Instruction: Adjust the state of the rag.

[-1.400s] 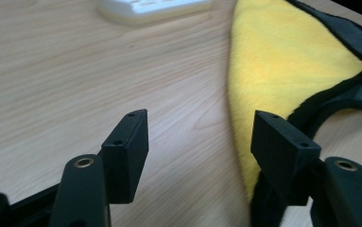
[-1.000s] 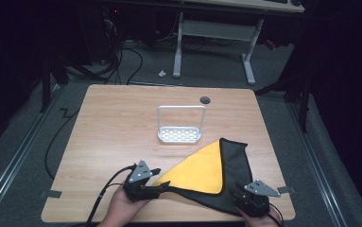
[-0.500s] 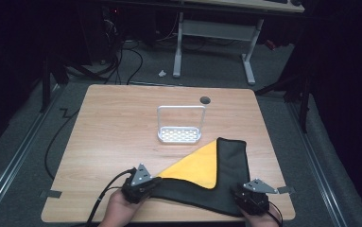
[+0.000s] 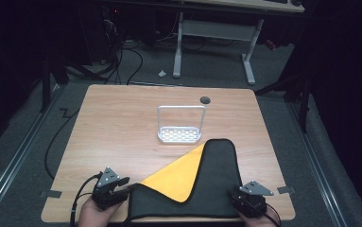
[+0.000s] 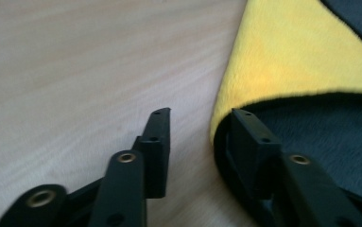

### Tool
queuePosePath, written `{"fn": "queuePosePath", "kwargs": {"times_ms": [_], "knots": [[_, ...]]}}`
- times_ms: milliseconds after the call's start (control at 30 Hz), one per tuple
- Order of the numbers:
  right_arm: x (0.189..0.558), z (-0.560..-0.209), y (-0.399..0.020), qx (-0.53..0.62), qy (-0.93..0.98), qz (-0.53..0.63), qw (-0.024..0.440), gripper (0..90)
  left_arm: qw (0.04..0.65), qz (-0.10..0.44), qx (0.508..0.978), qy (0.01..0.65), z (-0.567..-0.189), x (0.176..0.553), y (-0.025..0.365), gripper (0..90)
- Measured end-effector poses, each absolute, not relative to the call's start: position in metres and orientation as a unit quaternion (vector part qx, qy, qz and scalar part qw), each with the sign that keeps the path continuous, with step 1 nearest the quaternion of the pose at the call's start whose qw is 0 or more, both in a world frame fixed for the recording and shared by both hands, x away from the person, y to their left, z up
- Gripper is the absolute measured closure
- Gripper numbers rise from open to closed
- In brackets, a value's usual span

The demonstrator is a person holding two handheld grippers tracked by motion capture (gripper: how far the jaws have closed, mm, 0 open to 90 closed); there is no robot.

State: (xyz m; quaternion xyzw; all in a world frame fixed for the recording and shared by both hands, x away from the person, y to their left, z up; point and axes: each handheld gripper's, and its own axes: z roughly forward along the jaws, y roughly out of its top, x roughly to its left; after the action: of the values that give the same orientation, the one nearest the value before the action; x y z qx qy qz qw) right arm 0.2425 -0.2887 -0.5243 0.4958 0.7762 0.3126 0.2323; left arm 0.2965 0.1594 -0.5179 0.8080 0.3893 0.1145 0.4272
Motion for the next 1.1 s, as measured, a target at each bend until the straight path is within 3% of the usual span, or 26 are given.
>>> {"fn": "queuePosePath", "kwargs": {"times_ms": [267, 400, 600, 733, 867, 1100], "knots": [[0.244, -0.525, -0.289, 0.498, 0.774, 0.317, 0.228, 65.8, 0.451, 0.100, 0.836, 0.297, -0.506, 0.278, 0.092, 45.9], [0.244, -0.525, -0.290, 0.500, 0.773, 0.319, 0.225, 65.8, 0.439, 0.069, 0.859, 0.255, -0.514, 0.274, 0.052, 43.9], [0.244, -0.525, -0.290, 0.500, 0.772, 0.321, 0.224, 65.8, 0.404, 0.072, 0.887, 0.211, -0.523, 0.271, 0.014, 43.5], [0.244, -0.525, -0.290, 0.500, 0.773, 0.321, 0.223, 65.8, 0.399, 0.082, 0.887, 0.215, -0.524, 0.272, 0.012, 58.3], [0.244, -0.525, -0.290, 0.499, 0.773, 0.322, 0.223, 65.8, 0.421, 0.089, 0.871, 0.235, -0.517, 0.276, 0.024, 83.2], [0.244, -0.525, -0.290, 0.501, 0.772, 0.321, 0.223, 65.8, 0.462, 0.107, 0.824, 0.310, -0.499, 0.309, 0.072, 86.3]]}}
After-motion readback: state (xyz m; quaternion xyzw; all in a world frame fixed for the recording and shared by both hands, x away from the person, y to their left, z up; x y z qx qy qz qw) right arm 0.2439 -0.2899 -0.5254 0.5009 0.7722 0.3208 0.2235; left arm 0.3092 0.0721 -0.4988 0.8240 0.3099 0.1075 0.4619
